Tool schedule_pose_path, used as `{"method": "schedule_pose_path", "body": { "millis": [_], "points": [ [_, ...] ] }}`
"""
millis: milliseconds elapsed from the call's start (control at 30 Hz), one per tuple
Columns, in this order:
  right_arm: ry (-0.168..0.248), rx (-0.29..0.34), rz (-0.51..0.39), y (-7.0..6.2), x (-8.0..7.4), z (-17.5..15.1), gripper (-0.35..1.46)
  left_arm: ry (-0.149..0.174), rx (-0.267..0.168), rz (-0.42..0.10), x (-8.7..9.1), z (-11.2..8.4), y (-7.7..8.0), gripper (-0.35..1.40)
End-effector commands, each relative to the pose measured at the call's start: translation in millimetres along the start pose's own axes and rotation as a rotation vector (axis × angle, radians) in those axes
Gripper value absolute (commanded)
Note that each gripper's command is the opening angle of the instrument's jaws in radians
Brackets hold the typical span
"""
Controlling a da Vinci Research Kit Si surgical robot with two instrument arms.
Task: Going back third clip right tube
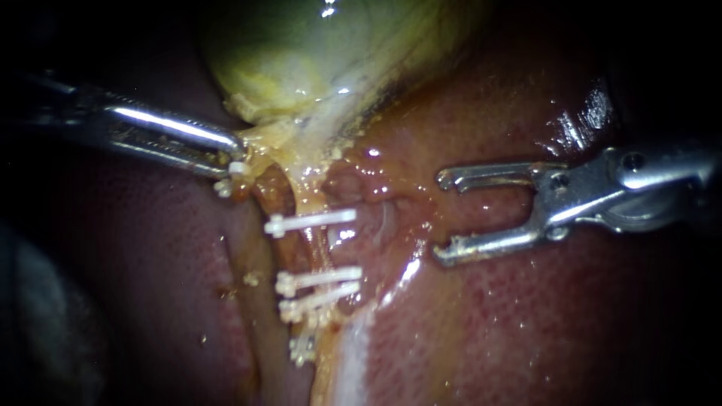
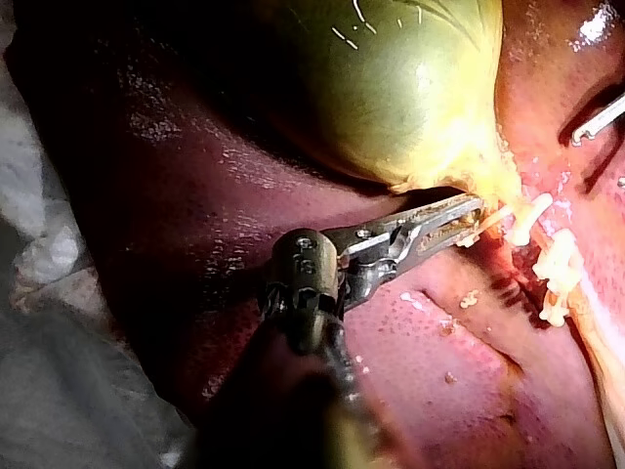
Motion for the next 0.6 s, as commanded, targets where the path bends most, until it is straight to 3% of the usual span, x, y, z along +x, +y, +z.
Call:
{"method": "schedule_pose_path", "body": {
  "millis": [33,600],
  "points": [
    [-0.001,0.003,0.0,-0.2,0.1,0.1,0.5,0.001,0.003,-0.001,-0.1,0.3,-0.1,-0.35],
    [-0.001,0.005,0.0,-0.6,0.1,0.0,0.5,-0.003,0.021,0.004,0.0,4.2,-1.8,-0.35]
  ]
}}
